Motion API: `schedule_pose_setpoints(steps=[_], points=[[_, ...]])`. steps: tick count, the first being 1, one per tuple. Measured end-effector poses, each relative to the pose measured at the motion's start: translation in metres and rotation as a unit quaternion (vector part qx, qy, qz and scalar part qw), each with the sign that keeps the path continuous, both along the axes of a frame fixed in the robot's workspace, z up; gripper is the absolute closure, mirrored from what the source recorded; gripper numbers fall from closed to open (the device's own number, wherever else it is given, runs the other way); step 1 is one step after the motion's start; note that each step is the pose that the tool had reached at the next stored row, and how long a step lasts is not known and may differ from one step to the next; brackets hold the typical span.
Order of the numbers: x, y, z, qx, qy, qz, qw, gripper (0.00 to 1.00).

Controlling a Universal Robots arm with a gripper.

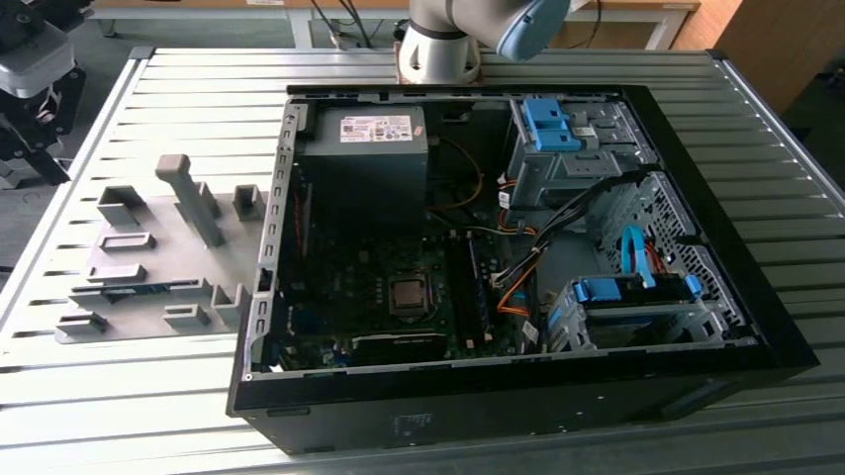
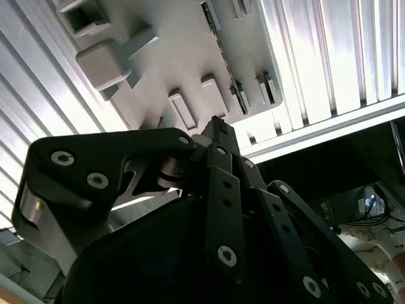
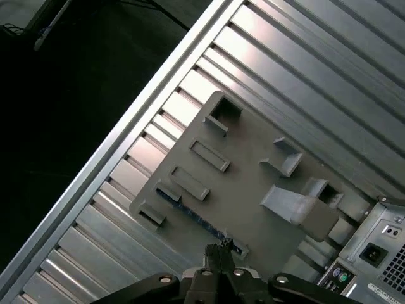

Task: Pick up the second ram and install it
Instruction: 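Pick up the second ram and move it above second insertion slot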

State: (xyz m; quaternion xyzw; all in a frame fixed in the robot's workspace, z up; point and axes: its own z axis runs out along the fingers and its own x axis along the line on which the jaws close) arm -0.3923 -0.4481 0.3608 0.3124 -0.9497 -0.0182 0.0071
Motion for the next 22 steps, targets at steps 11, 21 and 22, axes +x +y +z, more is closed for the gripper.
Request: schedule_pose_setpoints(steps=[11, 21, 22], points=[[0.0, 0.0, 0.0, 0.0, 0.0, 0.009, 1.0, 0.89], [0.0, 0.0, 0.0, 0.0, 0.0, 0.015, 0.9999, 0.89], [0.0, 0.0, 0.0, 0.0, 0.0, 0.016, 0.9999, 0.89]])
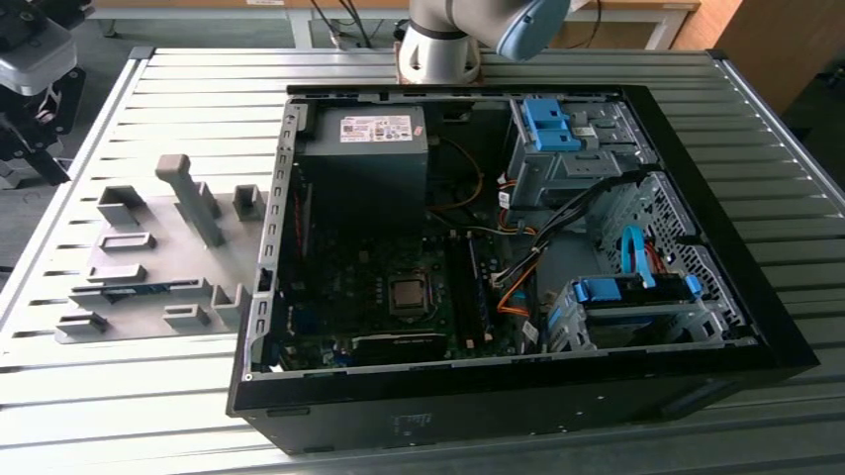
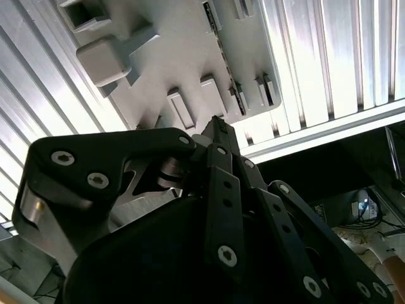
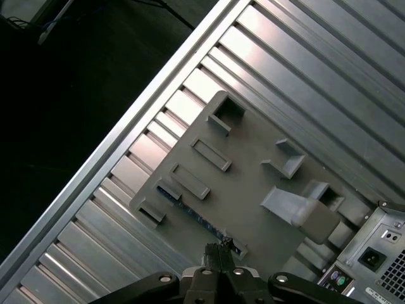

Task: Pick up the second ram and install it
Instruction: 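Pick up the second ram and move it above second insertion slot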

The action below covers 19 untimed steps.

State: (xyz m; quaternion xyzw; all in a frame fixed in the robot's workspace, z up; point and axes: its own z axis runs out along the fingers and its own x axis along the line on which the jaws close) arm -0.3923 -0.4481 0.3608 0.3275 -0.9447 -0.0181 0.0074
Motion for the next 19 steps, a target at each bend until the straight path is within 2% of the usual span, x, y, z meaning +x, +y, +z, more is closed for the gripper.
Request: schedule_pose_setpoints(steps=[19], points=[[0.0, 0.0, 0.0, 0.0, 0.0, 0.011, 0.9999, 0.89]])
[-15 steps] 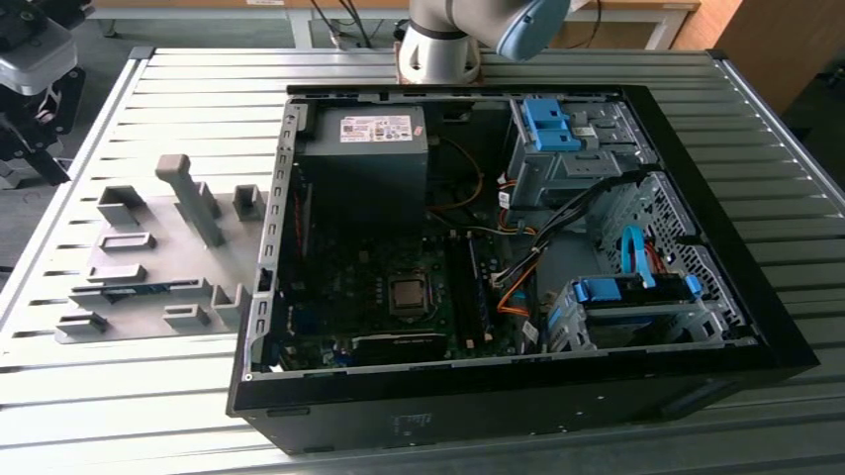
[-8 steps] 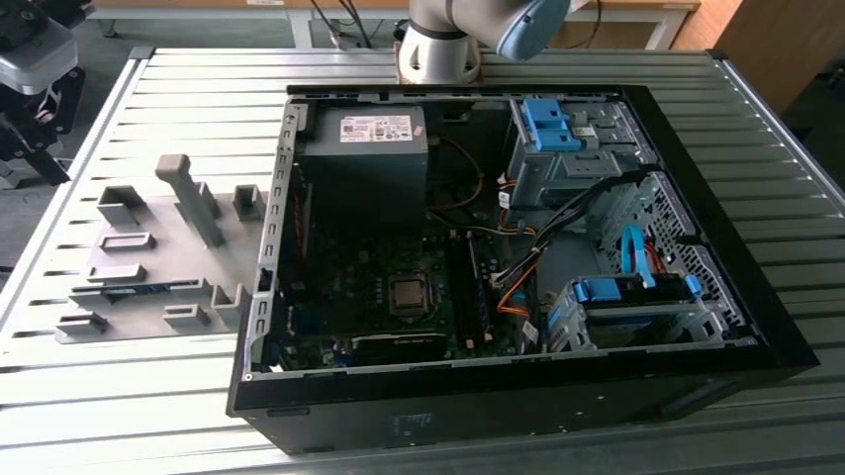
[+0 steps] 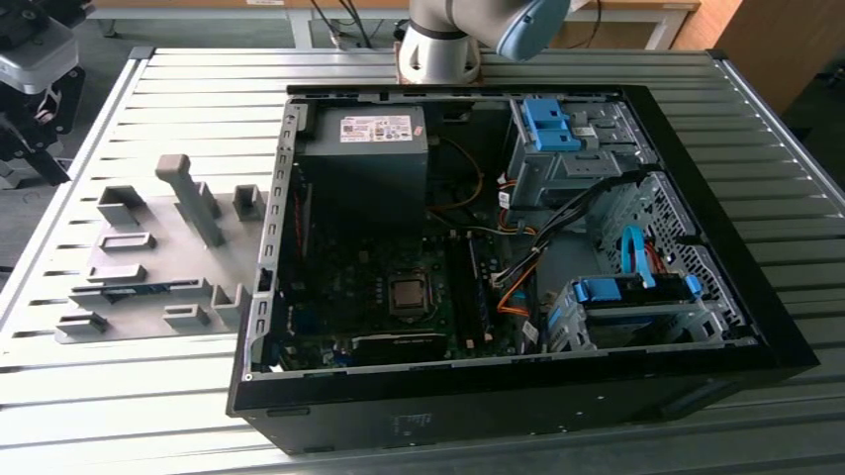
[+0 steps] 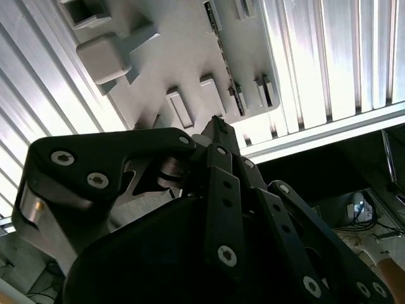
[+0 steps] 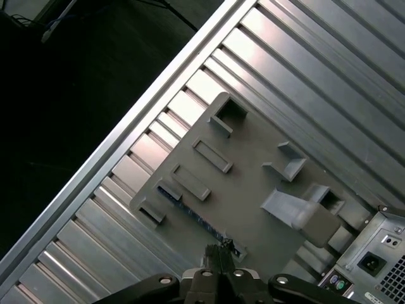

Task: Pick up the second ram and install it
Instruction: 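Pick up the second ram and move it above second insertion slot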

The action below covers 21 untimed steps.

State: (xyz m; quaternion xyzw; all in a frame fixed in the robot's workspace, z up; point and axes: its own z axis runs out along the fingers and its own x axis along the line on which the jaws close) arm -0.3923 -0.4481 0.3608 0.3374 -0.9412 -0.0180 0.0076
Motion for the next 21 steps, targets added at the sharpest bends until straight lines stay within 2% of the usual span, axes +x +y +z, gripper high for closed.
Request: schedule_pose_setpoints(steps=[21], points=[[0.0, 0.0, 0.0, 0.0, 0.0, 0.012, 0.9999, 0.89]])
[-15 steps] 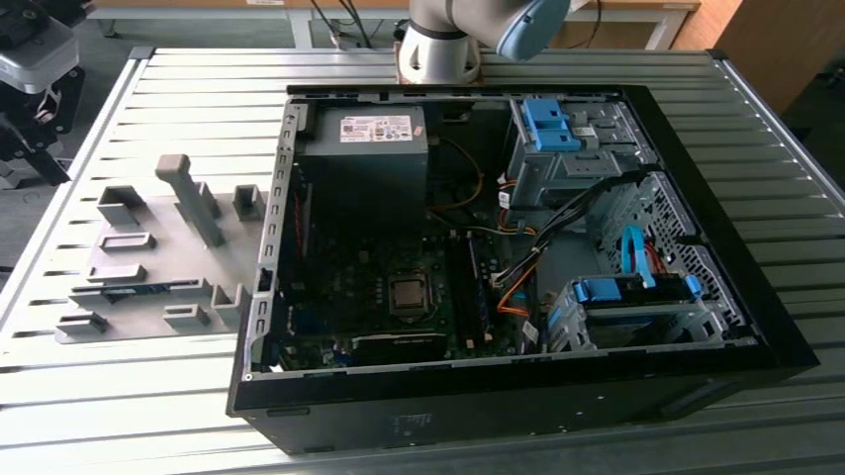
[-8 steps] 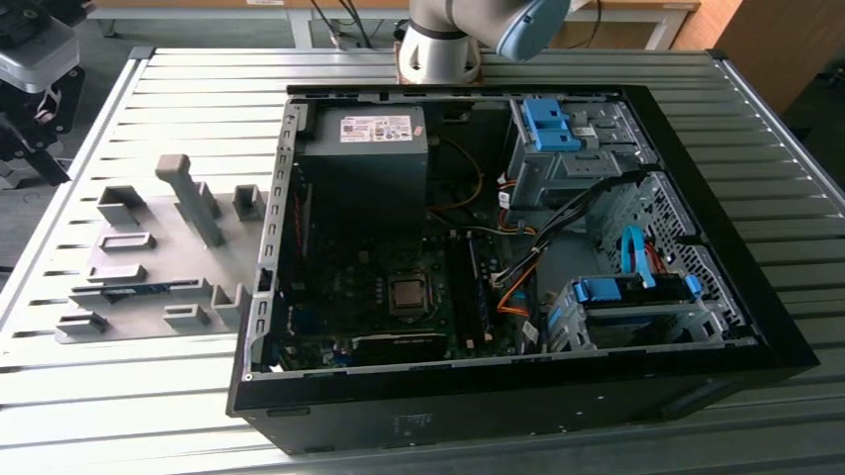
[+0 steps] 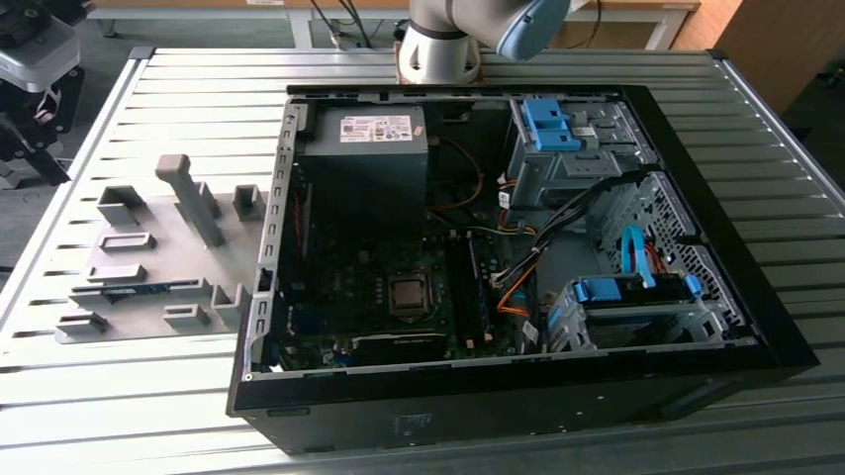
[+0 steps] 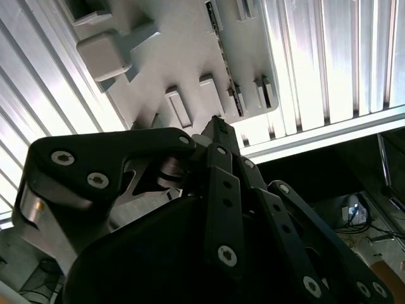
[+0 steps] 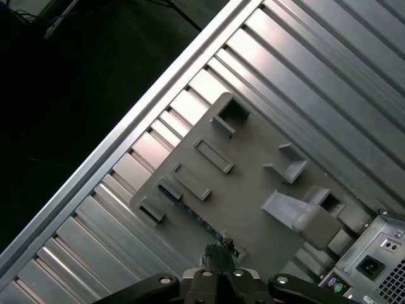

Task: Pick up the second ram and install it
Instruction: 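Pick up the second ram and move it above second insertion slot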

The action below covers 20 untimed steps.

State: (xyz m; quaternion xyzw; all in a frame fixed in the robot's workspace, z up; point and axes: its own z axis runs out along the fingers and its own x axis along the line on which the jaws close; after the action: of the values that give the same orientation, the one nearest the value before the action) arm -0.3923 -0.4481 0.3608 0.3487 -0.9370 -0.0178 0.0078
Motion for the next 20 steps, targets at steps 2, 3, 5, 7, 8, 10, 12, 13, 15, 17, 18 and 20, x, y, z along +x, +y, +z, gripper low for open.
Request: schedule_pose_setpoints(steps=[2, 3, 5, 7, 8, 10, 12, 13, 15, 17, 18, 20], points=[[0.0, 0.0, 0.0, 0.0, 0.0, 0.001, 1.0, 0.89], [0.0, 0.0, 0.0, 0.0, 0.0, 0.002, 1.0, 0.89], [0.0, 0.0, 0.0, 0.0, 0.0, 0.003, 1.0, 0.89], [0.0, 0.0, 0.0, 0.0, 0.0, 0.007, 1.0, 0.89], [0.0, 0.0, 0.0, 0.0, 0.0, 0.007, 1.0, 0.89], [0.0, 0.0, 0.0, 0.0, 0.0, 0.009, 1.0, 0.89], [0.0, 0.0, 0.0, 0.0, 0.0, 0.01, 1.0, 0.89], [0.0, 0.0, 0.0, 0.0, 0.0, 0.01, 0.9999, 0.89], [0.0, 0.0, 0.0, 0.0, 0.0, 0.011, 0.9999, 0.89], [0.0, 0.0, 0.0, 0.0, 0.0, 0.012, 0.9999, 0.89], [0.0, 0.0, 0.0, 0.0, 0.0, 0.013, 0.9999, 0.89], [0.0, 0.0, 0.0, 0.0, 0.0, 0.014, 0.9999, 0.89]])
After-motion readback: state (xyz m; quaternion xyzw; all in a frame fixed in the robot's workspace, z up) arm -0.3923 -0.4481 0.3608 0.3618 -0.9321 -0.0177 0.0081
